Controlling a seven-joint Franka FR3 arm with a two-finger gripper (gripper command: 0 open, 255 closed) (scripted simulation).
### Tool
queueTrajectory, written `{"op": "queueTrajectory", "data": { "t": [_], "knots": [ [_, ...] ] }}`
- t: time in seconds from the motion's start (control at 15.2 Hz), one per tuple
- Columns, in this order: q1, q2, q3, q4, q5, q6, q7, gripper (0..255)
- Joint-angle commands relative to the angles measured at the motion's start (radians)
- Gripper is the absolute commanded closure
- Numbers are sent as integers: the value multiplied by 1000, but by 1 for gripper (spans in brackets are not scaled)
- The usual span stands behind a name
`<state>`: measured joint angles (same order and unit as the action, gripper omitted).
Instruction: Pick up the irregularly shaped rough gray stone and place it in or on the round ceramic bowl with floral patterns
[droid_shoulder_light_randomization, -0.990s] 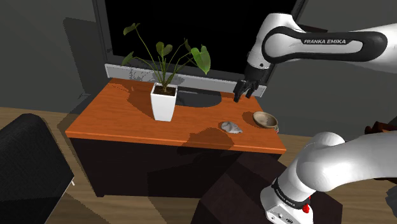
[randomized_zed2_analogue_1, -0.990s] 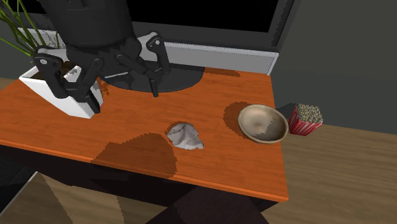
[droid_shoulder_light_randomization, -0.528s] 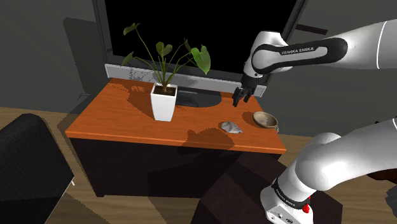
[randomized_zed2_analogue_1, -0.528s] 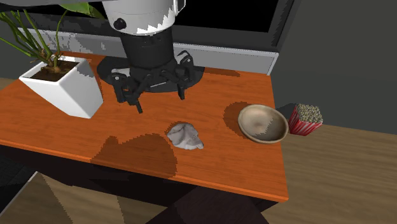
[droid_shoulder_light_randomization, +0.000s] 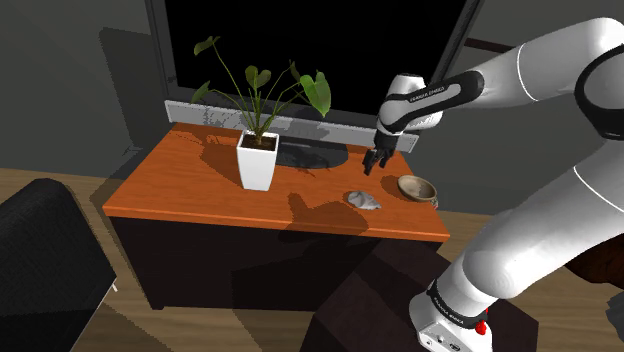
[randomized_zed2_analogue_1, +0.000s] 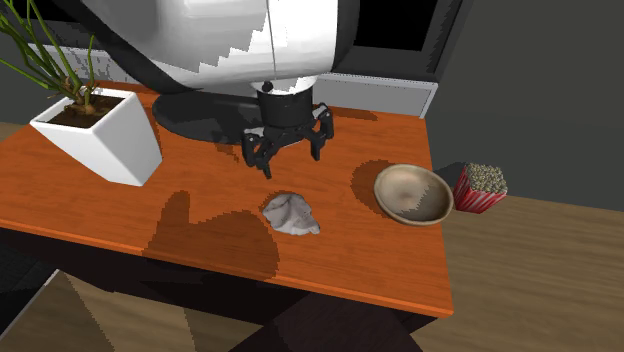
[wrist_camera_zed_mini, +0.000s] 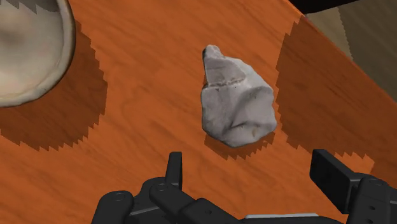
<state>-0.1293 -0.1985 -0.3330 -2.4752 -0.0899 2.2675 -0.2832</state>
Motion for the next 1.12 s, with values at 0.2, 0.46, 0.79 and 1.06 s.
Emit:
{"op": "queueTrajectory", "data": {
  "t": [0.2,0.46,0.79,1.06],
  "knots": [
    [-15,190,-47,77,47,99,-105,0],
    [-17,233,-46,61,69,156,-121,0],
    [-19,274,-44,49,92,206,-138,0],
    [-19,274,-44,50,92,206,-138,0]
  ]
}}
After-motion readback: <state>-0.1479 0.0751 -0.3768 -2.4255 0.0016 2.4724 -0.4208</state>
